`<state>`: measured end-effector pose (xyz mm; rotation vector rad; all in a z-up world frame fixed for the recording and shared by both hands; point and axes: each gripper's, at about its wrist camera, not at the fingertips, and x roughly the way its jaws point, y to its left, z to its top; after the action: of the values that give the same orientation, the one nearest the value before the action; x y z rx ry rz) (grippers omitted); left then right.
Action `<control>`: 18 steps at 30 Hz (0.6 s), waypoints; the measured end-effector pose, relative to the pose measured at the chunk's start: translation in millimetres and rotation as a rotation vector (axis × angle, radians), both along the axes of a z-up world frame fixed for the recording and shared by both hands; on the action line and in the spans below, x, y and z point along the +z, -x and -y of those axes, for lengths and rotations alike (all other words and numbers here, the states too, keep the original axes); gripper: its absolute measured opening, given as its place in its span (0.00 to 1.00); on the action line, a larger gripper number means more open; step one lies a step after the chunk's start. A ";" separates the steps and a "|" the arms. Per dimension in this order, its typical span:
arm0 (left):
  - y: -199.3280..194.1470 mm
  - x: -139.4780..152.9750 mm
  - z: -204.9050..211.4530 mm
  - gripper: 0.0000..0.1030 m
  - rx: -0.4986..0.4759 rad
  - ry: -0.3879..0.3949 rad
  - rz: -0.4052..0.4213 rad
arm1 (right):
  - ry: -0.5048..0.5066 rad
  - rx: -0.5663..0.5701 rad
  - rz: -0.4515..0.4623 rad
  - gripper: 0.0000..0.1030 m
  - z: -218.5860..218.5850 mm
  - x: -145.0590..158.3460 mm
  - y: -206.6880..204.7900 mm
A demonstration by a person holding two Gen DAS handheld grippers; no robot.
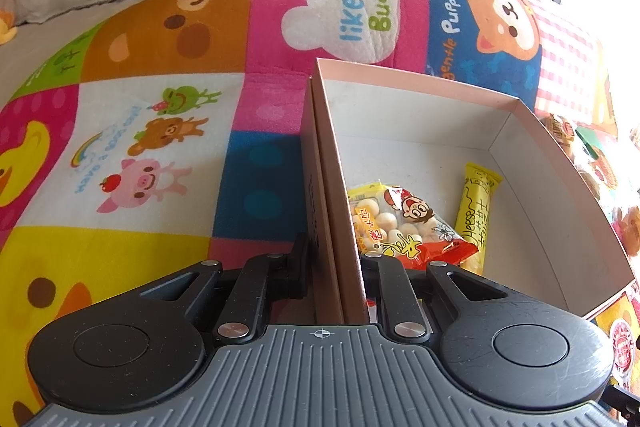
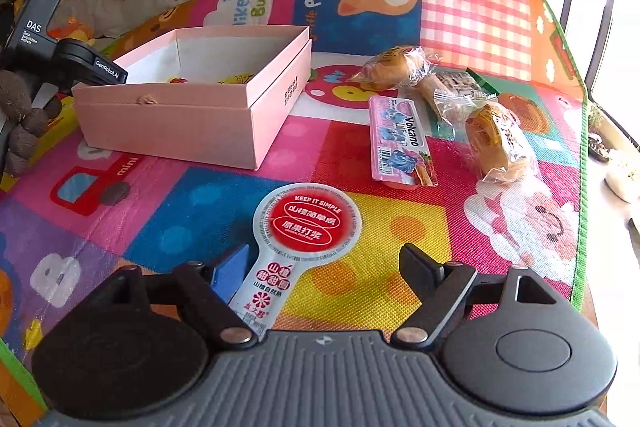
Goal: Organize objects
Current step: 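Move the right tool back to the red round card, then grasp the red round card and place it in the pink box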
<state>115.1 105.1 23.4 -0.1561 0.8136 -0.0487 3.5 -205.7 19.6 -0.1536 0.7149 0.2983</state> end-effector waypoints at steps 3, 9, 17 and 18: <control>-0.1 0.2 0.2 0.17 0.001 0.001 0.002 | -0.019 0.027 -0.012 0.79 -0.5 -0.9 -2.7; 0.0 0.0 0.1 0.17 0.000 0.001 0.001 | -0.048 0.044 -0.018 0.67 -4.3 -0.2 -10.4; -0.7 0.9 1.1 0.17 0.000 -0.008 -0.006 | -0.050 0.109 -0.067 0.58 -6.2 16.8 -5.0; -0.6 0.8 1.3 0.17 0.000 -0.010 -0.005 | -0.058 0.130 -0.076 0.58 -6.7 24.2 -2.8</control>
<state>115.7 103.7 24.2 -0.1468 0.8192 -0.0445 6.3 -199.0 43.8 -0.1348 0.7716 0.4508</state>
